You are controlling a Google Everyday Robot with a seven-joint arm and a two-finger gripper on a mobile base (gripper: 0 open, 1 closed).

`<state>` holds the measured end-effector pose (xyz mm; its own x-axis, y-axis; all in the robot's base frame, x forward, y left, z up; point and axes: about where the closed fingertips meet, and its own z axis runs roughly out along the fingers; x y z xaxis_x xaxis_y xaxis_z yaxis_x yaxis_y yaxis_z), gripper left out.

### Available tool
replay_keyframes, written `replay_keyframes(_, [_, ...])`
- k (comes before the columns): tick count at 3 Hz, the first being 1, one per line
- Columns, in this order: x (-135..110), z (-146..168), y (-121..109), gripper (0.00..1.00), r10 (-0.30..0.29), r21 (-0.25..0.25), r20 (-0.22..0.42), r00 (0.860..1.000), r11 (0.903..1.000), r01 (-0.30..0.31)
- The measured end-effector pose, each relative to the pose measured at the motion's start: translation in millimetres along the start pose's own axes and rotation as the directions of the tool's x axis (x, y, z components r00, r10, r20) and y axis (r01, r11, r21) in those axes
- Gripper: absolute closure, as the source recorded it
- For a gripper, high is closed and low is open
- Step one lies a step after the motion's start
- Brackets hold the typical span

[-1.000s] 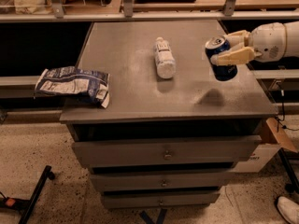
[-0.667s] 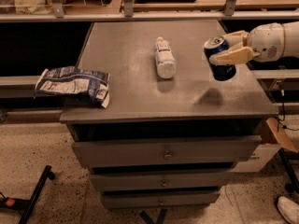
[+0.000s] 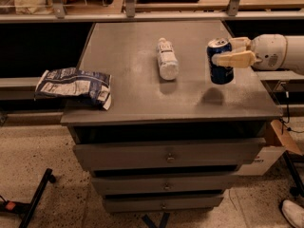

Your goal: Place pepsi can upright

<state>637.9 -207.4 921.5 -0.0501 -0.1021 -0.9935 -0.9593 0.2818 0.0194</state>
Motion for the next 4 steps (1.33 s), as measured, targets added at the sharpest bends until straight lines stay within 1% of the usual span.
replay_keyframes(1, [1.0,-0.5,-1.4,1.0,0.084,-0.004,0.143,0.986,0.9965,-0.084])
replay_keyframes(2, [5.6,-2.0,-3.0,1.0,0.149,-0.009,0.234,0.961,0.9886,-0.151])
replay_keyframes(3, [8.7,-4.5,-3.9,0.82,0.147,-0.011,0.282,0.948,0.9887,-0.15])
replay_keyframes(4, [12.5,-8.6,-4.8,0.59,0.11,-0.005,0.308,0.945,0.9935,-0.114])
